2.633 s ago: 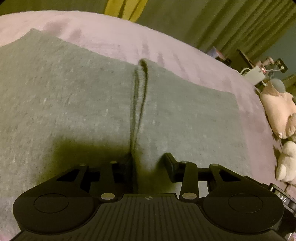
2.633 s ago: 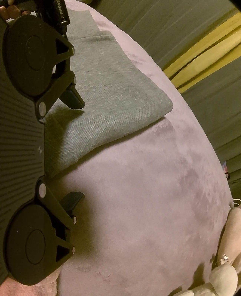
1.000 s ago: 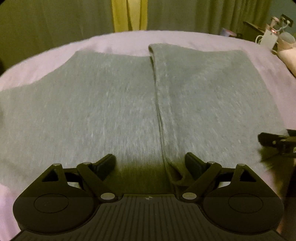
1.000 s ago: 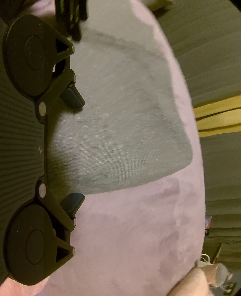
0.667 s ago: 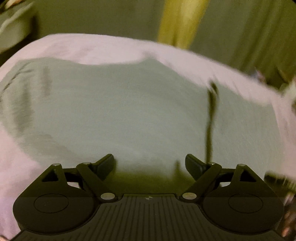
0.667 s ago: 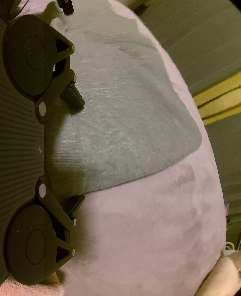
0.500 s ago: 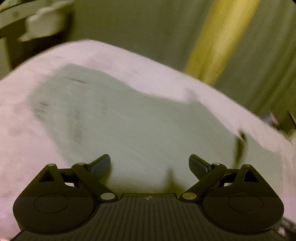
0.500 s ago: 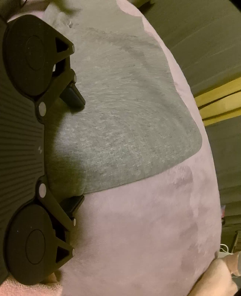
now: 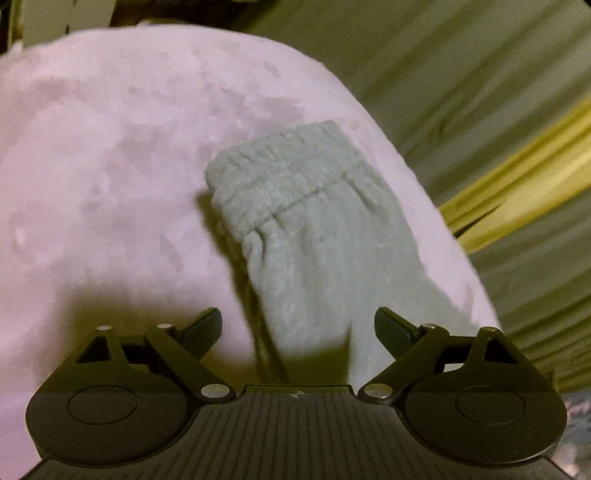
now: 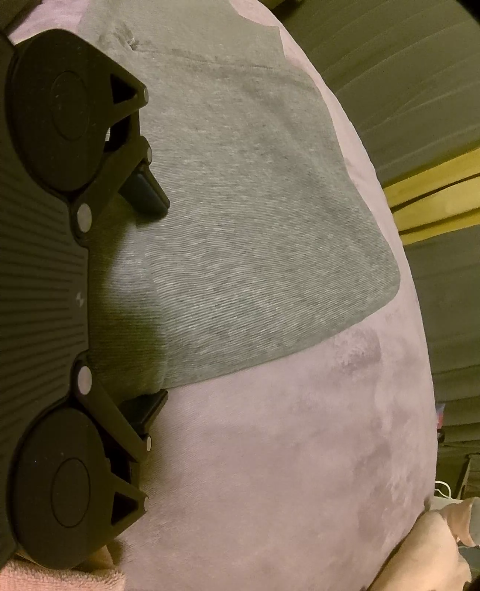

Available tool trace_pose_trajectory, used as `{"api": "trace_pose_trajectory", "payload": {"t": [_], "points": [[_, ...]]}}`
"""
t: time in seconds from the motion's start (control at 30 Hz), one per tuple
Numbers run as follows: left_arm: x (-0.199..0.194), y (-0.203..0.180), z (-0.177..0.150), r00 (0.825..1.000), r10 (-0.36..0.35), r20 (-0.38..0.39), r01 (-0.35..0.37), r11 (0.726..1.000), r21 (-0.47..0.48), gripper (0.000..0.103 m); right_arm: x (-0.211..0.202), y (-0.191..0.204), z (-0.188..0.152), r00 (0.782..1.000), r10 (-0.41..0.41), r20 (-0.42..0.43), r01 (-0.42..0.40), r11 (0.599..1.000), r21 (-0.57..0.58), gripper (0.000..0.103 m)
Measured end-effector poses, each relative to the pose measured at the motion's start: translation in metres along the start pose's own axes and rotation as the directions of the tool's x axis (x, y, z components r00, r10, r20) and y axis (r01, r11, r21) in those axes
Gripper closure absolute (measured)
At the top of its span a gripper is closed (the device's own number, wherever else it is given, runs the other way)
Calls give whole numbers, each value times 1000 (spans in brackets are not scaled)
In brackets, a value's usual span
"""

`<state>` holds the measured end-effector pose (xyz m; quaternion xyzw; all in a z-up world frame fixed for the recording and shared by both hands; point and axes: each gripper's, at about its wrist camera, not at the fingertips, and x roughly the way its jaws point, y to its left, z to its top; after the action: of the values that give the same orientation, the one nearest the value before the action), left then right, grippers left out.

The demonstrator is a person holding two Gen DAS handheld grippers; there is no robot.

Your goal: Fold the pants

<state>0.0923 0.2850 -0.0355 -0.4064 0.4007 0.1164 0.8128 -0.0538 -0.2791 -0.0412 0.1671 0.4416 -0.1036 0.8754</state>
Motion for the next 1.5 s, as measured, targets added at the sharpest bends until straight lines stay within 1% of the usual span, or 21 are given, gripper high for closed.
{"api": "trace_pose_trajectory", "payload": {"t": [0.2,0.3,0.43,0.47,0.5,0.53,0.6,0.63,0.67,0.7,0.77,0.87,0.93,1.0,1.07,1.13,1.2,1.23,1.3,1.4,1.5], "points": [[26,14,14,998,-64,-26,61,994,-90,11,2,1,1,1000,-11,12,11,1000,-2,4],[33,18,21,995,-102,-19,99,988,-122,10,2,2,1,1000,-13,16,14,1000,-2,4],[42,23,30,992,-118,-40,110,982,-152,11,2,2,2,1000,-16,20,16,1000,-4,4],[42,24,31,992,-120,-45,111,980,-166,13,2,2,2,1000,-17,21,17,1000,-4,4],[41,25,32,993,-110,-47,100,979,-178,25,2,2,2,1000,-18,22,18,1000,-5,4],[40,24,34,994,-96,-53,85,981,-175,30,2,2,2,1000,-20,24,20,1000,-5,4],[38,21,34,996,-58,-64,49,990,-131,46,2,2,2,999,-21,25,21,1000,-7,4],[37,19,33,997,-47,-60,41,994,-100,50,2,2,2,999,-21,26,21,1000,-8,4],[34,16,31,998,-39,-52,35,997,-65,57,2,2,1,999,-21,27,21,1000,-9,4],[30,12,29,999,-35,-35,33,999,-32,61,2,2,1,999,-21,27,21,1000,-9,4],[22,6,24,998,-56,5,56,998,15,66,1,2,1,999,-21,28,21,1000,-10,4],[17,1,20,993,-104,48,102,994,44,66,1,1,1,999,-20,28,21,1000,-11,4],[22,0,19,995,-87,38,86,996,32,60,1,2,1,999,-21,29,21,1000,-11,4],[31,-1,18,998,-53,13,53,998,18,46,1,2,2,999,-21,31,21,1000,-9,4],[38,-1,17,1000,-29,-1,29,1000,-5,46,0,2,2,999,-22,32,22,1000,-9,4],[39,1,19,1000,-25,8,26,999,-44,49,0,2,2,999,-22,32,22,1000,-9,4],[35,1,20,1000,-25,17,26,997,-73,62,0,2,2,999,-22,32,22,1000,-10,4],[32,1,20,999,-32,23,33,997,-75,65,0,2,2,999,-22,32,22,1000,-10,4],[24,-3,19,998,-36,41,38,998,-40,74,1,2,2,999,-23,32,23,1000,-9,4],[8,-25,19,996,-40,85,34,997,71,78,0,2,3,999,-21,31,21,1000,-7,4],[-12,-55,16,989,-72,131,49,984,169,78,-1,3,8,999,-25,25,26,999,-21,4]]}}
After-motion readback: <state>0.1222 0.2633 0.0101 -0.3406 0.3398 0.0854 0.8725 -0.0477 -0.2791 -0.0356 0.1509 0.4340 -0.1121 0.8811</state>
